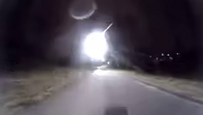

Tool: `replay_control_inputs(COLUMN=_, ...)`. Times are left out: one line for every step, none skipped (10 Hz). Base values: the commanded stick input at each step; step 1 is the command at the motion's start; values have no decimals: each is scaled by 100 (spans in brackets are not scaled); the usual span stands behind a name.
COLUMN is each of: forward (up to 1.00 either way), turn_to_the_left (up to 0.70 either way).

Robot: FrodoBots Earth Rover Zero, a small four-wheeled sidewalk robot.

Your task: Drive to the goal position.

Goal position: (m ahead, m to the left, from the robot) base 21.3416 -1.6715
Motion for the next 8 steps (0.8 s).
replay_control_inputs(forward=100, turn_to_the_left=0)
replay_control_inputs(forward=100, turn_to_the_left=0)
replay_control_inputs(forward=100, turn_to_the_left=0)
replay_control_inputs(forward=100, turn_to_the_left=0)
replay_control_inputs(forward=100, turn_to_the_left=0)
replay_control_inputs(forward=100, turn_to_the_left=0)
replay_control_inputs(forward=100, turn_to_the_left=-2)
replay_control_inputs(forward=100, turn_to_the_left=-4)
